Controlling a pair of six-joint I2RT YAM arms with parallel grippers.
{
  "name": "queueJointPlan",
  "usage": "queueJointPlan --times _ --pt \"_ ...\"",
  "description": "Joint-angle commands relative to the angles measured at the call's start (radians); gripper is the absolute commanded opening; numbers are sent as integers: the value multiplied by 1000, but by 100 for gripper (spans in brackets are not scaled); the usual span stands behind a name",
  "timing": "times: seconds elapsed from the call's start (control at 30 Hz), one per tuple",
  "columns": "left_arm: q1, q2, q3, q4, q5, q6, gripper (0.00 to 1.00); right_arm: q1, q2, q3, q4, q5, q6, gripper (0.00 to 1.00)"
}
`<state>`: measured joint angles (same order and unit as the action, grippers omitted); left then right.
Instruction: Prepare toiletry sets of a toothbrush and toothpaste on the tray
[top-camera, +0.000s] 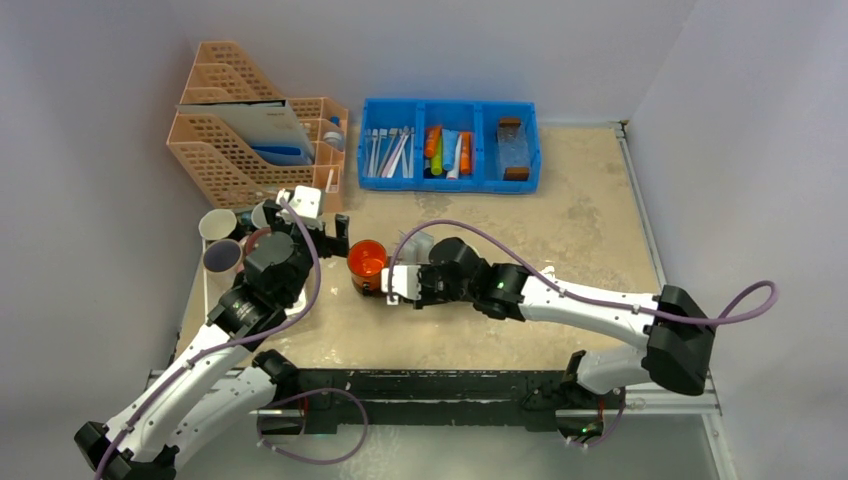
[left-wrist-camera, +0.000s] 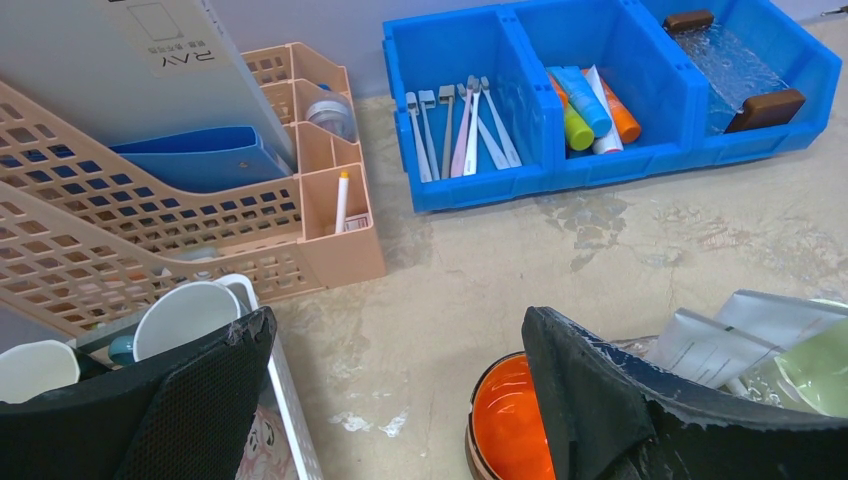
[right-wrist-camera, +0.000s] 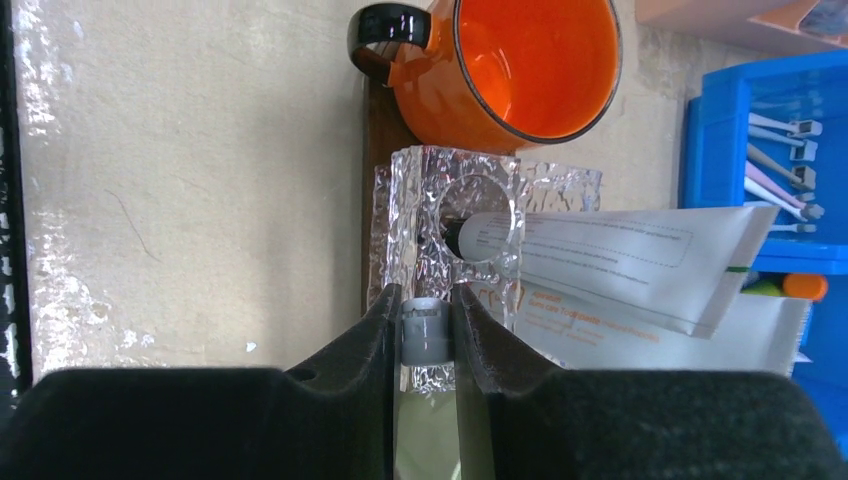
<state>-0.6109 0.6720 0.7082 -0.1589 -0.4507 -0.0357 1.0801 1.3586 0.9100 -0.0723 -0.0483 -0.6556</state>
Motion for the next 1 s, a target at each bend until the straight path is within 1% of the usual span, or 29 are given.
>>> queueJointPlan --times 0.0,0.5,0.97 --pt "2 -7 0 7 -2 6 92 4 -51 56 -51 -43 3 1" --pt "2 -8 -1 8 1 1 93 5 -71 96 -75 -177 3 0" --pt "2 -6 -3 15 3 3 93 5 -118 58 -6 -236 13 0"
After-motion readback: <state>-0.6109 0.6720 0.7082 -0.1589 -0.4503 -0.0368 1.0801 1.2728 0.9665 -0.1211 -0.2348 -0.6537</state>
